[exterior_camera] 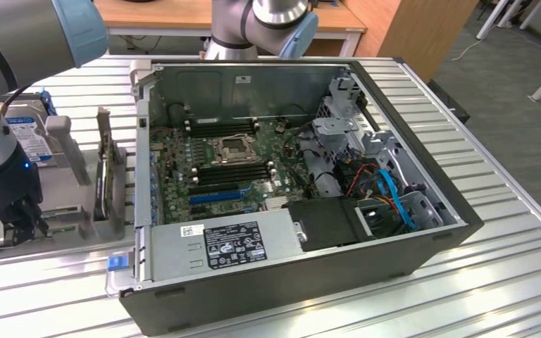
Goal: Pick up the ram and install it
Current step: 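Pick up the ram and move it above insertion slot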
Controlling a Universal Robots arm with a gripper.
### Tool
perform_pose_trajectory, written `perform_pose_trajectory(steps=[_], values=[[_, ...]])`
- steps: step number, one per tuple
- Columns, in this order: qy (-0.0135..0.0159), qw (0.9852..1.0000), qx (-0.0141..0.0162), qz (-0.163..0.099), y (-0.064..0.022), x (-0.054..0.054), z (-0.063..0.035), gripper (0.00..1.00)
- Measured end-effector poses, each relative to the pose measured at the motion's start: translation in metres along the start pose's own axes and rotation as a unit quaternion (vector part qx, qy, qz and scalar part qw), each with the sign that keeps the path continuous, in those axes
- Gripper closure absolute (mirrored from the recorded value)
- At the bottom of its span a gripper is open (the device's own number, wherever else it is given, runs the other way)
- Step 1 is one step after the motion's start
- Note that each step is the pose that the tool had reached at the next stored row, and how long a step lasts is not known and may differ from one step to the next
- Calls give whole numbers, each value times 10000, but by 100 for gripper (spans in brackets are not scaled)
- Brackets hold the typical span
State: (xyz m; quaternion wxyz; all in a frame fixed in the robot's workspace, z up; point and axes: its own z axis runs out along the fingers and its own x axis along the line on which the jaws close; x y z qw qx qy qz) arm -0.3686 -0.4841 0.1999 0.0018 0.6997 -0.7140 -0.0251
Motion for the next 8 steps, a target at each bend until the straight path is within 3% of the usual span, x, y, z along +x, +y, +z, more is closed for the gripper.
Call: perform_pose_trajectory(steps=[8], values=[[0,10000,0,0,0,0,0,87]])
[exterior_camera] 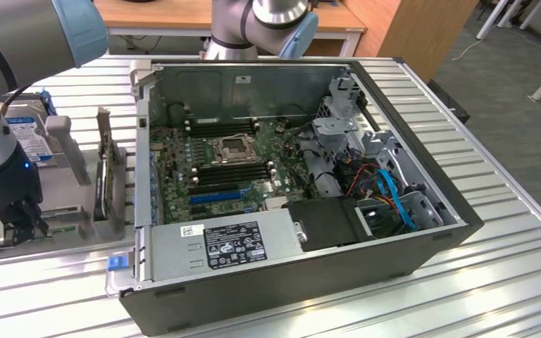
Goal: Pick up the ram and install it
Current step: 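Pick up the ram and move it above insertion slot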
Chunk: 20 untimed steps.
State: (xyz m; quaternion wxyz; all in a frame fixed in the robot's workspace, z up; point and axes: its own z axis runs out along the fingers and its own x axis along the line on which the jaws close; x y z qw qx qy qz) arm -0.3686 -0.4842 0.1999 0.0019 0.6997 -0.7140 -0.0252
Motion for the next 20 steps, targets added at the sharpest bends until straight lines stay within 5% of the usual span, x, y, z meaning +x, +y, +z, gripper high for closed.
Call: perform_pose_trajectory(steps=[20], values=[[0,10000,0,0,3,-2,-69,88]])
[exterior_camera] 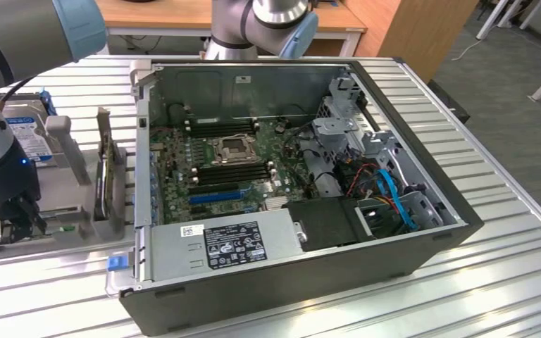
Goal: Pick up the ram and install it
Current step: 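Pick up the ram and move it above insertion slot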
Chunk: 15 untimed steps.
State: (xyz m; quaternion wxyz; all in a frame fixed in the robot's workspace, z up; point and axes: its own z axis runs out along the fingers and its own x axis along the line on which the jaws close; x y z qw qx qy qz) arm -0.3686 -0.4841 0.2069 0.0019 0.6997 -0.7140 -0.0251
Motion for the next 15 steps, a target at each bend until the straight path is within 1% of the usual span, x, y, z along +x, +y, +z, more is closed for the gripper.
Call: perform_pose_trajectory(steps=[5,15], values=[[1,10000,-1,0,1,0,-9,88],[0,10000,0,0,4,-4,-115,88]])
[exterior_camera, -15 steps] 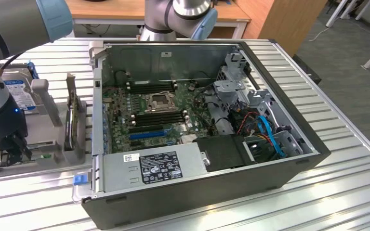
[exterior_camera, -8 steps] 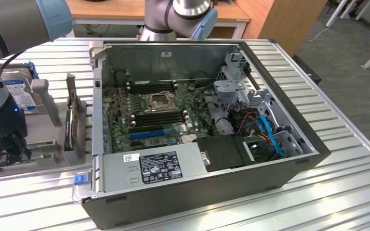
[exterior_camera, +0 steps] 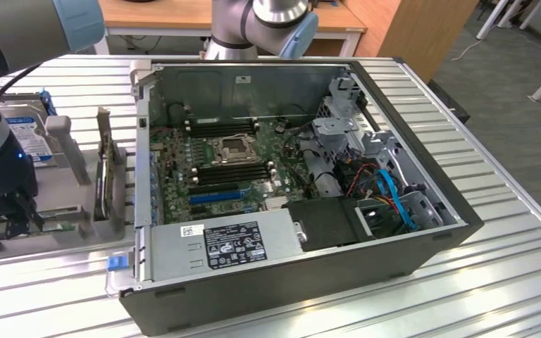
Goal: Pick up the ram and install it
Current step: 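Pick up the ram and move it above insertion slot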
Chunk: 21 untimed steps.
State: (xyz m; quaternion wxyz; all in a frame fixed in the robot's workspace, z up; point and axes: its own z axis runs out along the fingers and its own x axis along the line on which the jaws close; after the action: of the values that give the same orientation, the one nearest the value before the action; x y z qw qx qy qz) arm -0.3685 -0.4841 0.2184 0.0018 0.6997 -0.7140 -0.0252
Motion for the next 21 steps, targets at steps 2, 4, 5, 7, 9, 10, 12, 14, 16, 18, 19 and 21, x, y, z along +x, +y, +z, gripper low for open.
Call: perform_pose_trajectory(steps=[2,4,5,7,9,10,12,14,16,18,19,21], values=[[0,10000,0,0,1,-1,-28,88],[0,10000,0,0,1,-2,-55,88],[1,10000,-1,0,2,-2,-69,88],[1,10000,0,0,2,-3,-102,88],[0,10000,0,0,3,-4,-136,88],[1,10000,0,0,4,-5,-155,88],[0,10000,0,0,4,-7,-199,88],[0,10000,0,0,5,-8,-246,88],[0,10000,0,0,4,-10,-298,88],[0,10000,-1,0,2,-12,-352,88],[0,10000,-2,0,2,-12,-380,88],[0,10000,-4,0,0,-15,-440,88]])
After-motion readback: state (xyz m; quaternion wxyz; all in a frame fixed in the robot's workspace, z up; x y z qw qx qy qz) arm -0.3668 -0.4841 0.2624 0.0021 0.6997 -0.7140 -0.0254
